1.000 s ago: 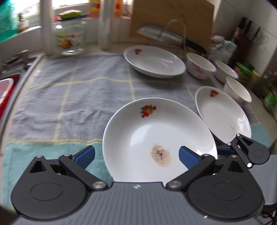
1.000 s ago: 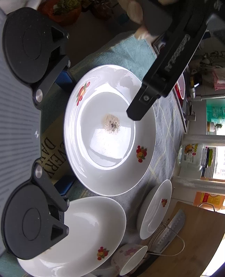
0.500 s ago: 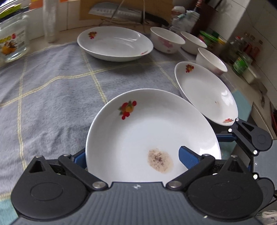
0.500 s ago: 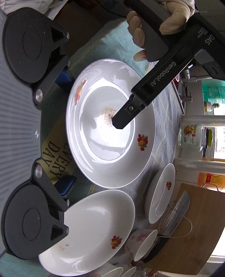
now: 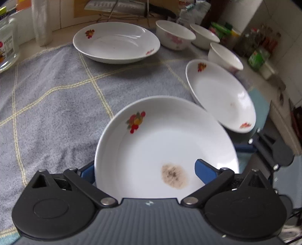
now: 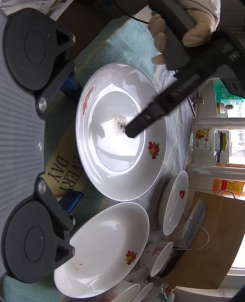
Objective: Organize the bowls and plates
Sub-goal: 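Lift the stained plate with the left gripper and carry it toward the sink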
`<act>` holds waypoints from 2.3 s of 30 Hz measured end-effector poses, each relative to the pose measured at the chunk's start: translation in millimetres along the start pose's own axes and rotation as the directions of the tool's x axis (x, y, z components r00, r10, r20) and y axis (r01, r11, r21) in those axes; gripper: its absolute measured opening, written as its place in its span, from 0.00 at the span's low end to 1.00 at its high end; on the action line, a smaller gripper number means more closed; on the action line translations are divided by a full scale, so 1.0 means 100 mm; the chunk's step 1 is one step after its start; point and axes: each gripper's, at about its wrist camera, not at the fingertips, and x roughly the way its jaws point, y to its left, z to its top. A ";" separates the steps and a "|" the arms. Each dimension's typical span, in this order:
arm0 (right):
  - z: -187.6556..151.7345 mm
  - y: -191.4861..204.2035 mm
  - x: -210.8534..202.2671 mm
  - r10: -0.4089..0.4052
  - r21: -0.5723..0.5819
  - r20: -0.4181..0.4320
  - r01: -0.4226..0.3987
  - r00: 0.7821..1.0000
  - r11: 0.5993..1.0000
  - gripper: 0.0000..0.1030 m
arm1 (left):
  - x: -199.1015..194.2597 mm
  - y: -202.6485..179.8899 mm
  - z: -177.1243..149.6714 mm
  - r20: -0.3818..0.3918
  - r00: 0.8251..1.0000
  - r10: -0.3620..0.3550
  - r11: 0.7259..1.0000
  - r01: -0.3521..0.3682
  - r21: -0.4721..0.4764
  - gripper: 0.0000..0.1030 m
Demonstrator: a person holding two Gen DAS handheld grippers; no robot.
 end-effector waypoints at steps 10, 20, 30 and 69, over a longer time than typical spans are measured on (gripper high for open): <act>0.03 0.03 0.01 0.036 -0.030 0.007 -0.035 0.999 0.999 1.00 | 0.06 0.01 0.18 -0.059 0.998 -0.038 0.990 0.046 0.130 0.93; 0.10 0.03 0.07 0.066 -0.062 -0.002 -0.066 0.998 0.996 1.00 | 0.13 0.13 0.28 -0.111 0.988 -0.110 0.982 0.125 0.142 0.91; 0.15 0.07 0.08 0.066 -0.077 -0.016 -0.067 0.998 0.995 1.00 | 0.11 0.17 0.30 -0.110 0.985 -0.136 0.980 0.151 0.134 0.82; 1.45 0.54 0.96 0.240 -0.261 -0.019 -0.236 0.971 0.936 1.00 | -0.73 1.56 0.21 0.111 0.993 0.027 0.998 -0.020 -0.062 0.82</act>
